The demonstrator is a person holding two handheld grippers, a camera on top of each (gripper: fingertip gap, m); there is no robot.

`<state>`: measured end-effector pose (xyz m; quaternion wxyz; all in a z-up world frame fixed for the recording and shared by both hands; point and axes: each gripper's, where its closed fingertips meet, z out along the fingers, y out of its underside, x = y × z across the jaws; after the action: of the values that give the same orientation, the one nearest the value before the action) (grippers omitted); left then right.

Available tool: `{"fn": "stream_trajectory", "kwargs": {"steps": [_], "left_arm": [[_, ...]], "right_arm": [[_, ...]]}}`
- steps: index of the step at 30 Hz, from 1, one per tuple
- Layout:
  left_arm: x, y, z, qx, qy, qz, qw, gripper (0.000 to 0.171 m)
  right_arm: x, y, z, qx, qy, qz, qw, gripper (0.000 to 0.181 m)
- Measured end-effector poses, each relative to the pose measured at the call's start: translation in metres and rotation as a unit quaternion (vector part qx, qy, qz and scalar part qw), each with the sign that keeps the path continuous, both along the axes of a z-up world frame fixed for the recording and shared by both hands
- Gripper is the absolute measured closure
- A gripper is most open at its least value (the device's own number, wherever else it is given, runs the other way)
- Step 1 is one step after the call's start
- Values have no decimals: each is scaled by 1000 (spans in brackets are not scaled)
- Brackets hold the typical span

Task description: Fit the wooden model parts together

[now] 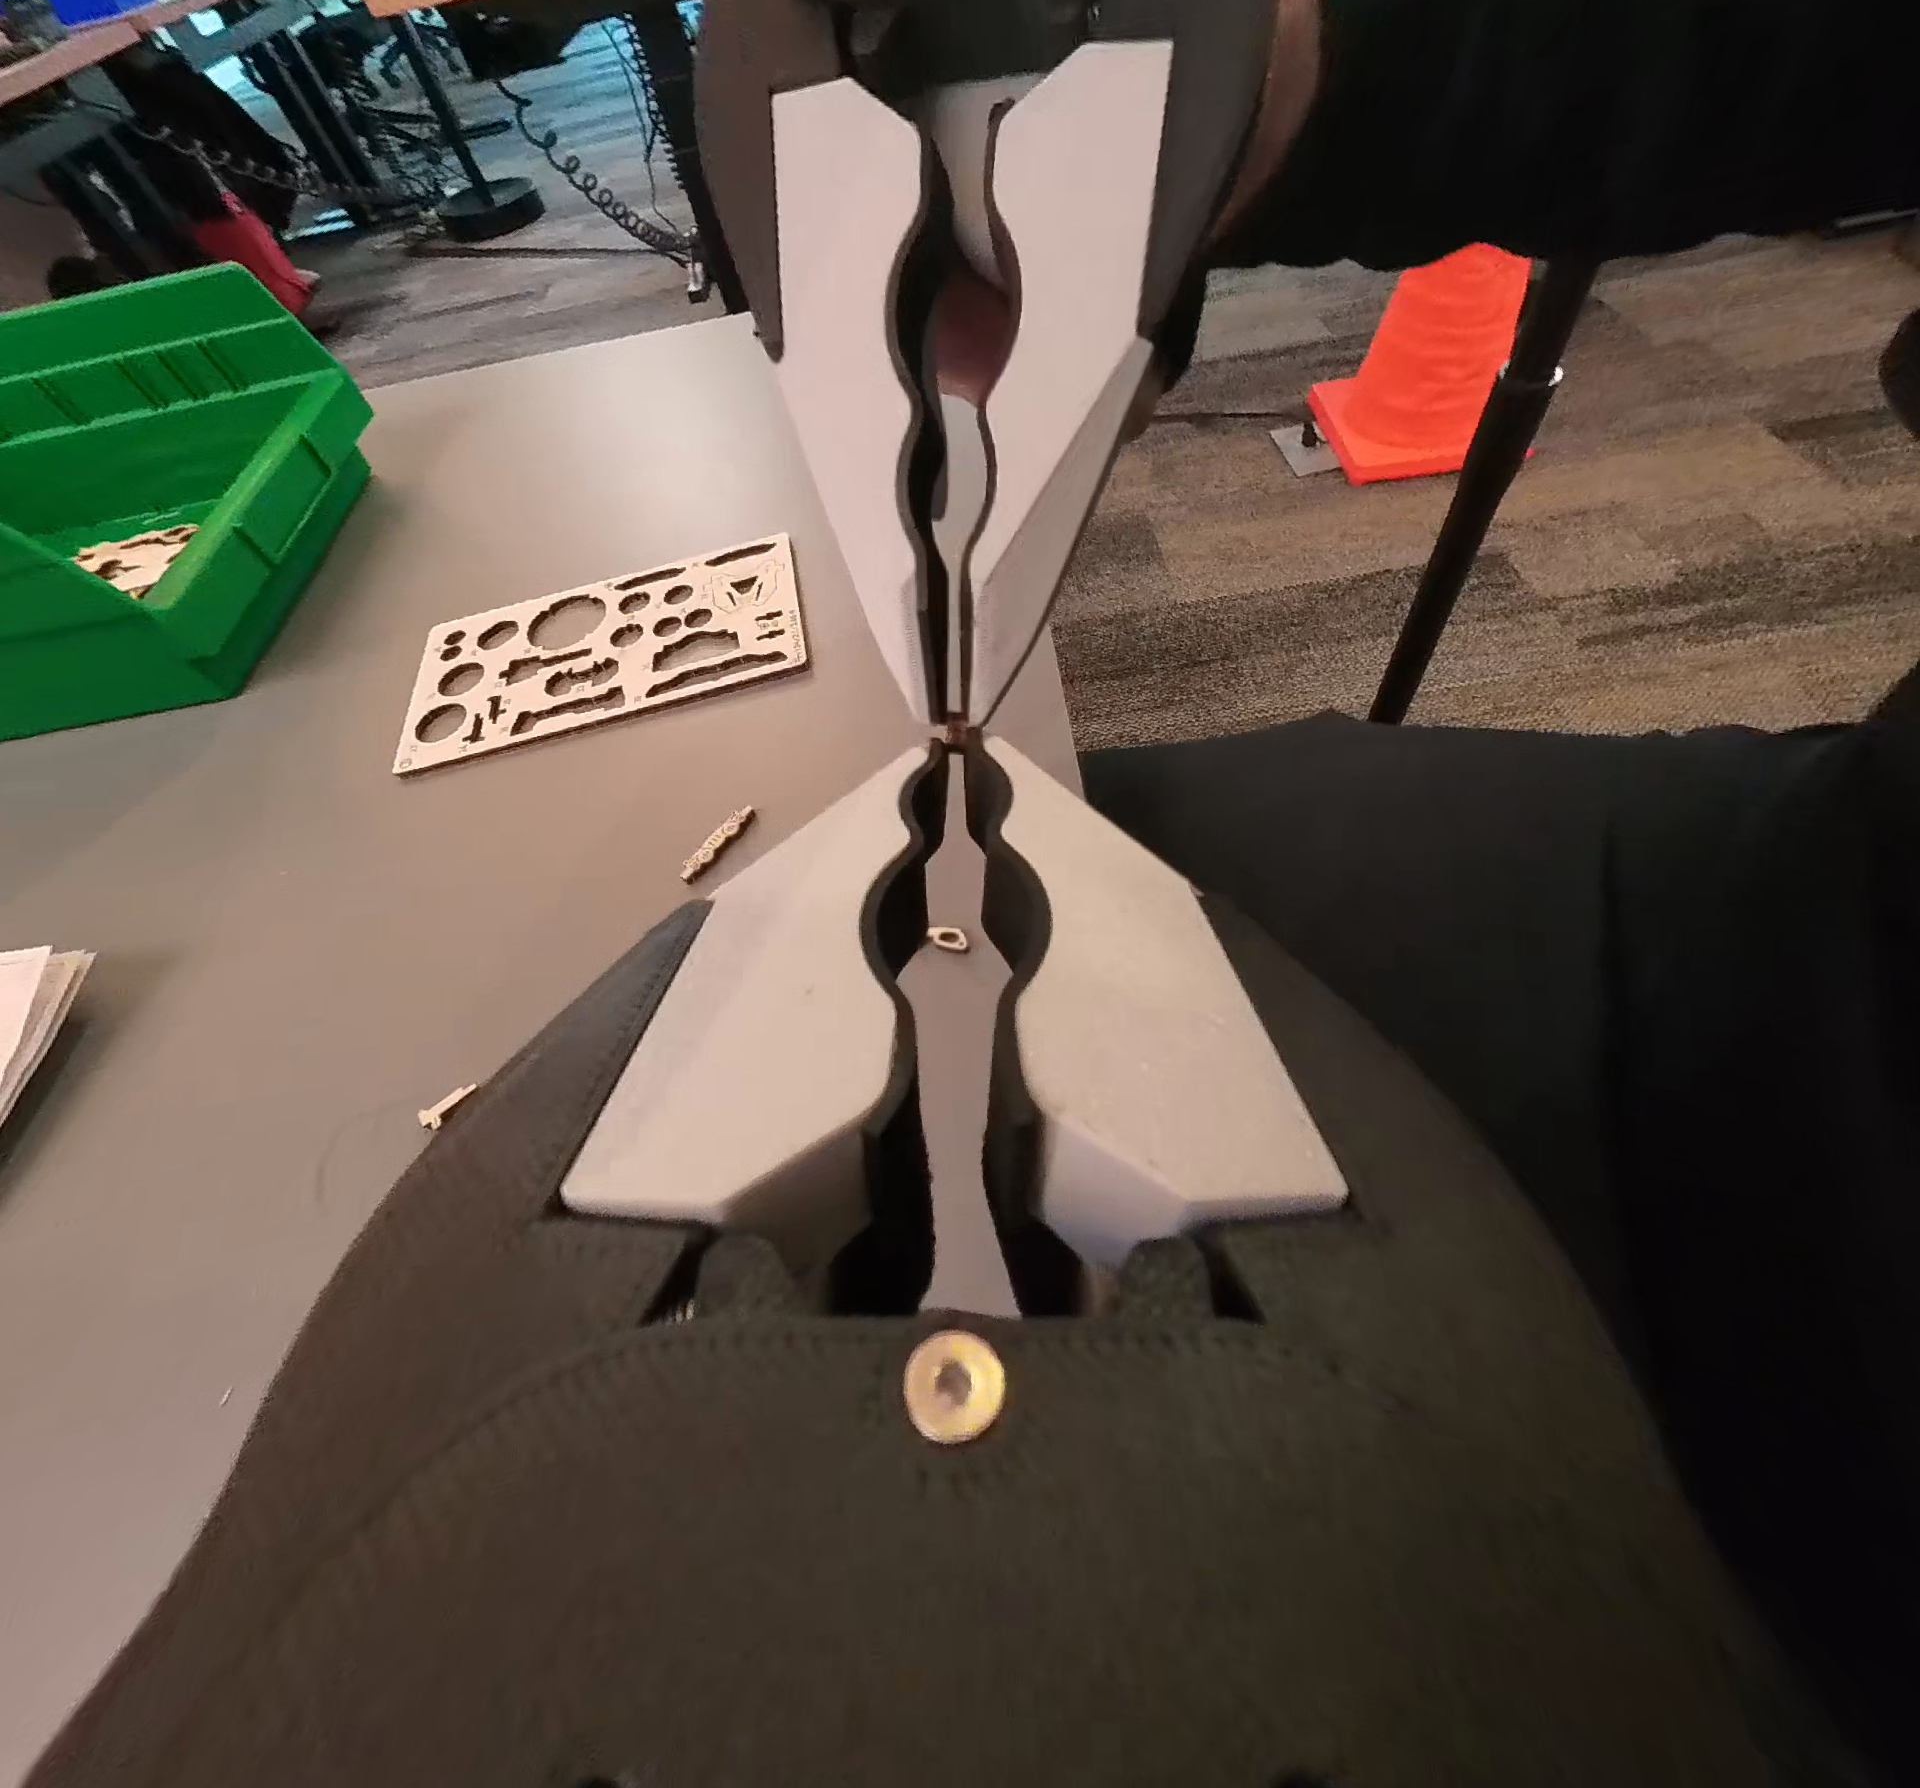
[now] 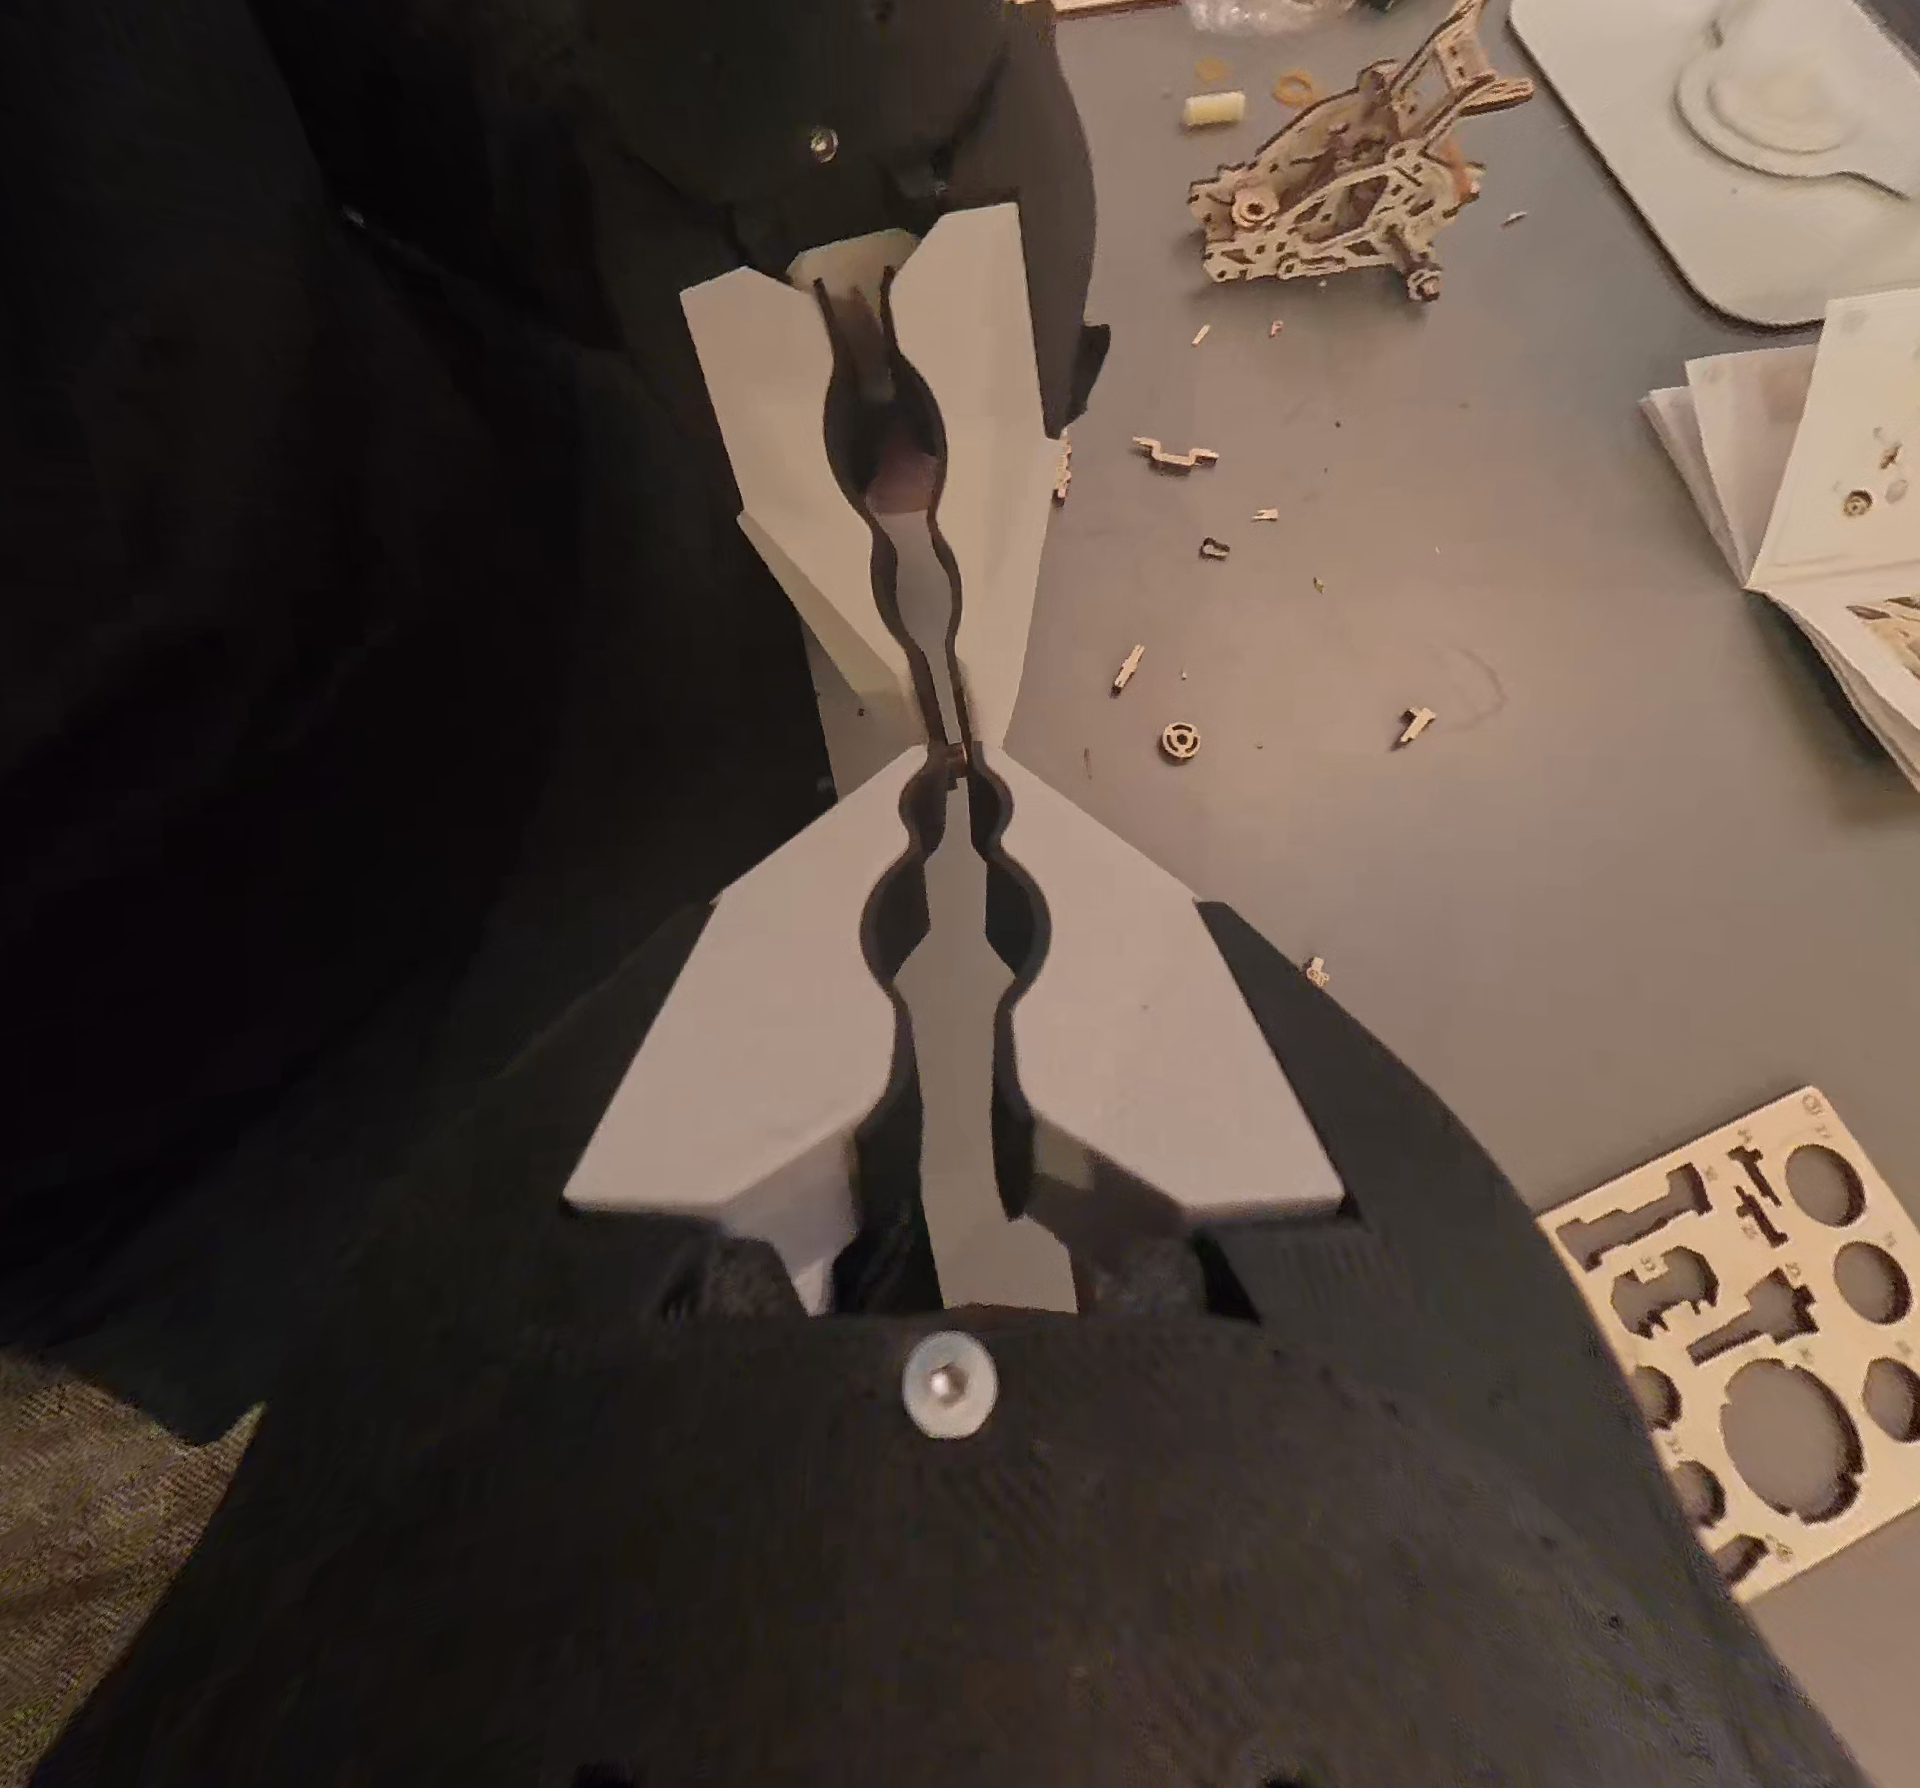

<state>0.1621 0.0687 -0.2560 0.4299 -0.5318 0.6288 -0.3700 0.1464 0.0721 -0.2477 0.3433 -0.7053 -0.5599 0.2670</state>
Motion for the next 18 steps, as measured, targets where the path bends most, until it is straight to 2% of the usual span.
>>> {"fn": "stream_trajectory", "kwargs": {"steps": [11, 18], "left_arm": [[1, -7, 4, -13, -7, -22, 1000, 171], [0, -5, -2, -50, 2, -17, 999, 170]], "right_arm": [[2, -7, 0, 38, -30, 41, 998, 180], [7, -4, -4, 23, -36, 18, 999, 181]]}}
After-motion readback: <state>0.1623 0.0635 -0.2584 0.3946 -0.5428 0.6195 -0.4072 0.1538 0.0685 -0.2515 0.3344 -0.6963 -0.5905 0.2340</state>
